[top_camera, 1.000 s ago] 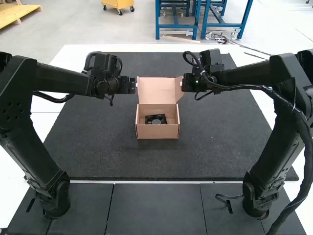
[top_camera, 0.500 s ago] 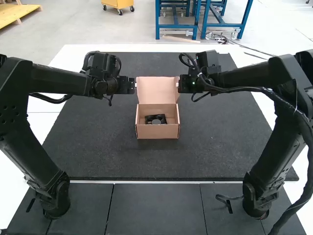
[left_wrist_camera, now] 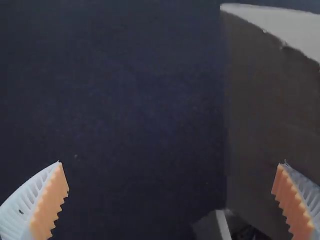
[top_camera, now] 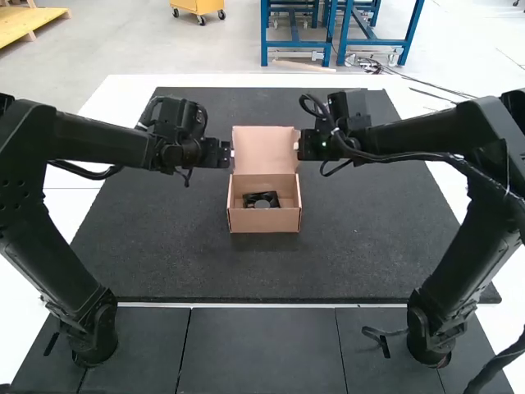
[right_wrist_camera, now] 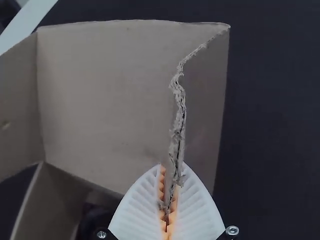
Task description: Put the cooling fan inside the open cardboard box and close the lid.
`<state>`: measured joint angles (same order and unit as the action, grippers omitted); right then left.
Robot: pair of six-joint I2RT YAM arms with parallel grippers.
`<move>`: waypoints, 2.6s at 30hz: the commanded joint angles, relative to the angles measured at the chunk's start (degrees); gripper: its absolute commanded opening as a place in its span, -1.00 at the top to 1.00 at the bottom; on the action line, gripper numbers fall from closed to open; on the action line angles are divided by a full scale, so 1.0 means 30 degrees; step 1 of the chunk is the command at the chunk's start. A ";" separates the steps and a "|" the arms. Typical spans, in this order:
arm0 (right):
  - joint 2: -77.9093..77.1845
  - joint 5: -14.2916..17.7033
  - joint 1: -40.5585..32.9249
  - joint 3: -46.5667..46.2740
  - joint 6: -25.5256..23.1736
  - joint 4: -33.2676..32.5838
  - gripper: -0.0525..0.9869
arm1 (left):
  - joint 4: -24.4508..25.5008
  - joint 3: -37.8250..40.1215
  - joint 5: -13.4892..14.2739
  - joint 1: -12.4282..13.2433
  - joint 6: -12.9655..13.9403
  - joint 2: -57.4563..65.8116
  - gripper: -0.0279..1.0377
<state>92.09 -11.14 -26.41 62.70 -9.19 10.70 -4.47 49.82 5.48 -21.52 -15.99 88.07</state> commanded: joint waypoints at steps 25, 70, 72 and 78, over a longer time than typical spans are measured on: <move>-0.1050 -0.0800 -0.1713 -0.2647 -0.0335 -0.0051 0.93 | 0.0465 -0.1344 -0.0565 -0.0239 -0.0003 -0.2346 -0.86; -0.3100 -0.0214 -0.2855 -0.4961 0.0515 -0.2043 0.93 | 0.2398 -0.4098 -0.1151 -0.1382 0.0642 -0.6037 -0.86; -0.3100 -0.0184 -0.2855 -0.4961 0.0515 -0.2072 0.93 | 0.2720 -0.4186 -0.1356 -0.1587 0.0701 -0.6125 -0.86; -0.2807 0.0196 -0.2885 -0.4903 0.0544 -0.2101 0.87 | 0.3453 -0.4244 -0.1708 -0.1763 0.0906 -0.6477 -0.86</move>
<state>84.18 -9.54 -33.69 48.27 -7.92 4.60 5.89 37.21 1.67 -26.39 -14.35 70.91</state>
